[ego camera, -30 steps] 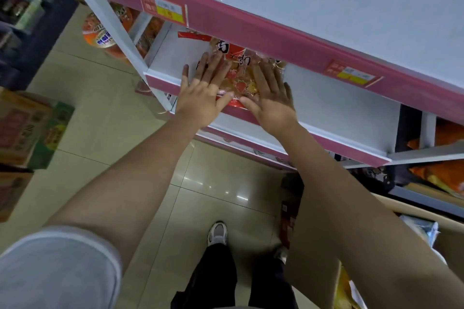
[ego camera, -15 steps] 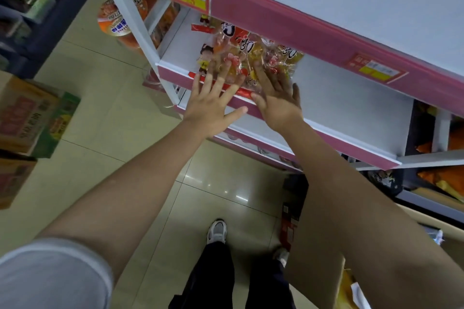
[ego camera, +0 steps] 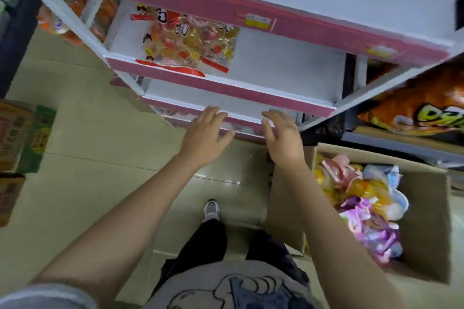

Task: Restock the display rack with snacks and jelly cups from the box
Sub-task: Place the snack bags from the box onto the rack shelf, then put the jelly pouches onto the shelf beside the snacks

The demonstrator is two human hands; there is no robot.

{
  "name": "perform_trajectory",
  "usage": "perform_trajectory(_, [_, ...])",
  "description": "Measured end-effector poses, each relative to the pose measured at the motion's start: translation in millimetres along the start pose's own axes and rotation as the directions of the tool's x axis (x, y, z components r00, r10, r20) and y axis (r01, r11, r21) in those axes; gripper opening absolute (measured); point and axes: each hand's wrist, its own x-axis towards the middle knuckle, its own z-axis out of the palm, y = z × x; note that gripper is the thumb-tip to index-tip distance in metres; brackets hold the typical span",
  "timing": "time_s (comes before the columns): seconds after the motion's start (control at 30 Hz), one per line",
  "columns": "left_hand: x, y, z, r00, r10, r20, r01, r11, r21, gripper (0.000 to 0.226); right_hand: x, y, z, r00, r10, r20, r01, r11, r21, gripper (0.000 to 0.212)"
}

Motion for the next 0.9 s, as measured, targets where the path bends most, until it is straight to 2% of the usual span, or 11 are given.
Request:
perform_trajectory(0.07, [-13, 37, 38, 0.993, 0.027, 0.112, -0.022, 0.999, -0.043, 0.056, -44, 41, -21, 0.989, 0.149, 0.011, -0.15, 0.988, 0.049, 0.027])
perform_trajectory(0.13, [-16, 71, 82, 0.967, -0.006, 0.256, 0.019, 0.999, -0.047, 0.055, -81, 88, -38, 0.959, 0.281, 0.043, -0.283, 0.957, 0.055, 0.028])
perform_trajectory(0.23, [-19, 117, 160, 0.897, -0.045, 0.44, 0.069, 0.997, -0.038, 0.06, -124, 159, -59, 0.863, 0.501, 0.068, -0.505, 0.862, 0.052, 0.037])
perform_trajectory(0.33, [-27, 154, 227, 0.846, -0.118, 0.52, 0.145, 0.989, -0.011, 0.081, -156, 222, -72, 0.745, 0.666, 0.039, -0.667, 0.744, 0.037, 0.048])
perform_trajectory(0.4, [-32, 170, 260, 0.819, -0.202, 0.537, 0.239, 0.971, 0.002, 0.089, -174, 257, -78, 0.662, 0.75, -0.002, -0.749, 0.661, 0.051, 0.052])
perform_trajectory(0.47, [-38, 178, 283, 0.815, -0.235, 0.529, 0.313, 0.948, -0.061, 0.092, -183, 281, -79, 0.598, 0.802, -0.013, -0.8, 0.597, 0.051, 0.061])
perform_trajectory(0.57, [-45, 184, 301, 0.835, -0.265, 0.482, 0.386, 0.906, -0.171, 0.095, -185, 293, -77, 0.594, 0.804, 0.006, -0.801, 0.591, 0.1, 0.073])
perform_trajectory(0.67, [-48, 194, 310, 0.84, -0.307, 0.448, 0.432, 0.877, -0.208, 0.1, -192, 294, -73, 0.547, 0.837, 0.004, -0.817, 0.533, 0.22, 0.078])
perform_trajectory(0.8, [-51, 200, 312, 0.854, -0.321, 0.409, 0.444, 0.86, -0.252, 0.107, -208, 291, -68, 0.552, 0.829, 0.088, -0.797, 0.494, 0.348, 0.069])
perform_trajectory(0.9, [-53, 204, 310, 0.853, -0.315, 0.417, 0.43, 0.876, -0.219, 0.107, -209, 288, -68, 0.535, 0.831, 0.152, -0.815, 0.461, 0.35, 0.066])
